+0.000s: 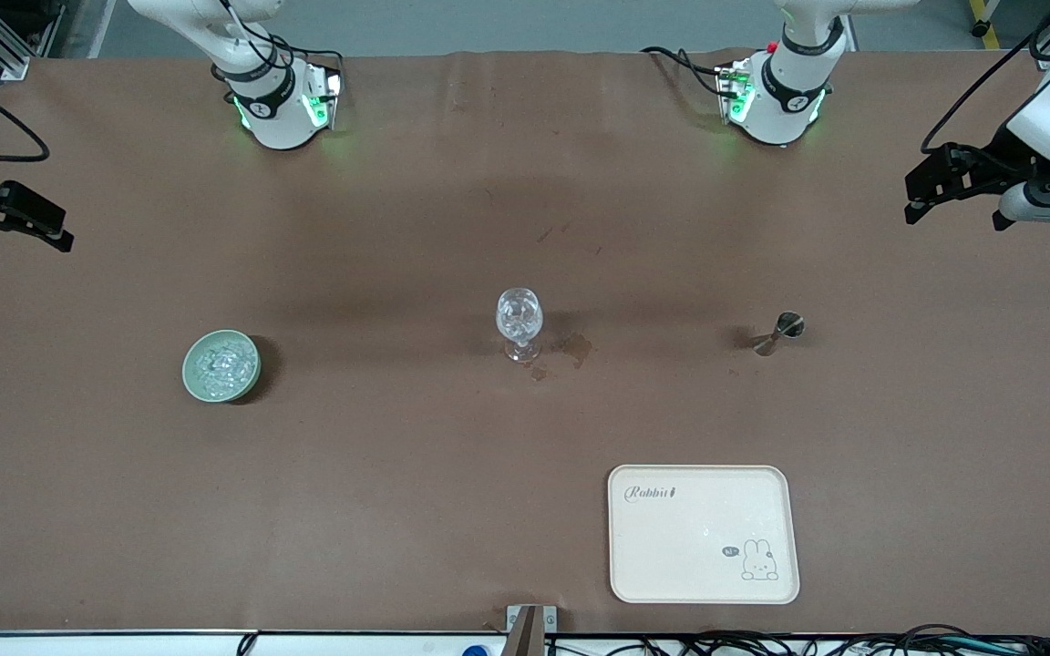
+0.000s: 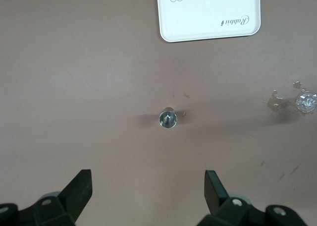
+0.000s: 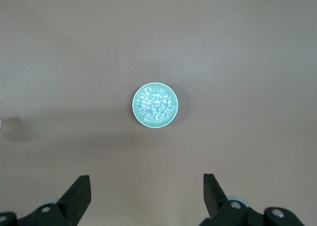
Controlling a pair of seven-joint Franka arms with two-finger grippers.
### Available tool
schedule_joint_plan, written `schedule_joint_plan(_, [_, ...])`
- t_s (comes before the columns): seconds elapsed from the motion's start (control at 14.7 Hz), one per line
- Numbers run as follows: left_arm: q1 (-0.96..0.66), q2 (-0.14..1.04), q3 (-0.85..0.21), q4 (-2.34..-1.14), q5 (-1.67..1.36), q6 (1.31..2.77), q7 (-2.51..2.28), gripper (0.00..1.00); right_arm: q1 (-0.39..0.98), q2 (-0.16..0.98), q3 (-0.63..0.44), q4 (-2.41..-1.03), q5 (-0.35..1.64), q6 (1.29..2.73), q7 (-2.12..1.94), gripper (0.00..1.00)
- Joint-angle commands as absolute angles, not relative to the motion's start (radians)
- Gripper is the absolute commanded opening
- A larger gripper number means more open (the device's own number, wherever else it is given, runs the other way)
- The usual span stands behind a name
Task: Pour wine and add ice with both arms
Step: 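Move the left gripper to the jigger while the right gripper nears the ice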
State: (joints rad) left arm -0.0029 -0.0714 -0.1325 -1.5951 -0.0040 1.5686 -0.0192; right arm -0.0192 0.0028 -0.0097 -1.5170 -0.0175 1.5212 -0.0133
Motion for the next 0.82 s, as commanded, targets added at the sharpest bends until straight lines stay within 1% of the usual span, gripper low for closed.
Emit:
schedule_joint_plan(0.0, [0.003, -0.074, -0.133, -1.580, -0.020, 1.549, -0.014, 1.00, -0.024, -0.021, -0.014, -1.537, -0.012, 1.517, -0.058, 1.00])
schedule_joint_plan(0.27, [0.009, -0.048, -0.123, -1.560, -0.015, 1.552, -0.015, 1.00, -0.025, -0.021, -0.017, -1.542, -0.012, 1.516, -0.063, 1.00])
schedule_joint_plan(0.48, [0.047, 0.038, -0.072, -1.526, -0.015, 1.555, 0.003, 1.00, -0.026, -0.021, -0.017, -1.542, -0.011, 1.517, -0.063, 1.00])
schedule_joint_plan(0.75, [0.121, 0.150, -0.068, -1.526, -0.085, 1.607, -0.014, 1.00, -0.028, -0.021, -0.017, -1.555, -0.011, 1.525, -0.064, 1.00])
